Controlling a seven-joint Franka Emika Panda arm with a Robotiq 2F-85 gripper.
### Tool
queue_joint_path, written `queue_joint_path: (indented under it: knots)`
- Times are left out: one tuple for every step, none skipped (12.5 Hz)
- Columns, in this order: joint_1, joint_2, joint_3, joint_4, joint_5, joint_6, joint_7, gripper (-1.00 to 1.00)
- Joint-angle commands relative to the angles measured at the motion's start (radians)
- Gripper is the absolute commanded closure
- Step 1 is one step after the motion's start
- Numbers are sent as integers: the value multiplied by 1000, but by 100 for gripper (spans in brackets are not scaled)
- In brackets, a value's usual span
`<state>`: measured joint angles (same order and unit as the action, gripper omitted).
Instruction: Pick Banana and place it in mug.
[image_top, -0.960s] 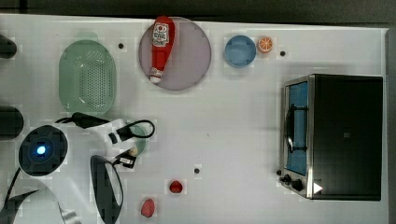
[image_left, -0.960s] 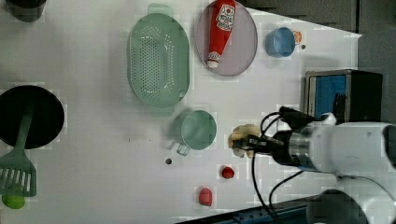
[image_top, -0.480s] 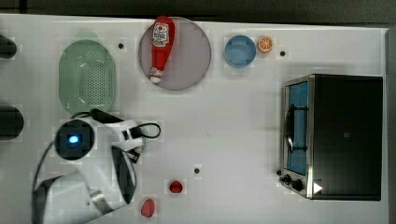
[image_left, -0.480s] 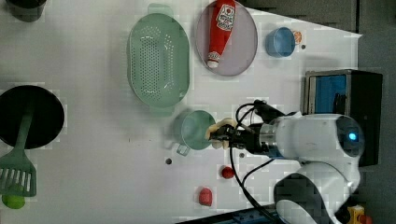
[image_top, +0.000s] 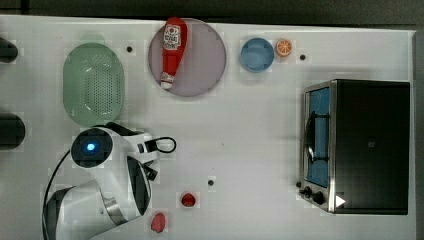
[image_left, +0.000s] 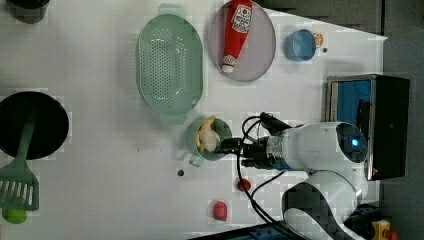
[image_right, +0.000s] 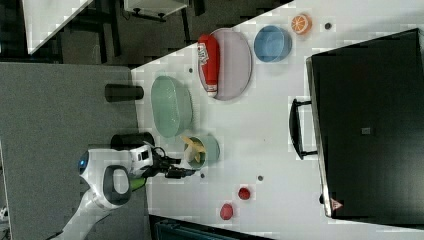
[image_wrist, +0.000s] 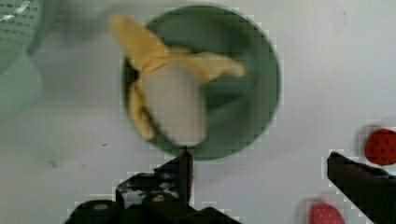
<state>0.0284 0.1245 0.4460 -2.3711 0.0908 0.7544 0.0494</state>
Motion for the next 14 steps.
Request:
queue_joint_path:
  knots:
    - [-2,-58,-37,44,10,9,40,-100]
    - [-8,-71,-56,57,10,8,40,-100]
    - [-16,-88,-84,71,10,5,40,-100]
    - [-24,-110,-120,85,9,-6,40,-100]
    - [-32,-134,-162,102,9,-25,39,-100]
    - [-40,-162,-207,122,9,-54,37,-100]
    - [-49,-191,-255,147,7,-88,37,-100]
    - [-57,-218,-304,176,-2,-132,29,-100]
    - [-63,-245,-351,208,-14,-184,6,-100]
    - [-66,-271,-393,246,-22,-241,-21,-100]
    - [-68,-293,-430,287,-23,-319,-26,-100]
    - [-68,-310,-459,329,-23,-408,-26,-100]
    - [-68,-320,-479,378,-23,-480,-26,-100]
    - [-68,-320,-489,429,-34,-531,-26,-100]
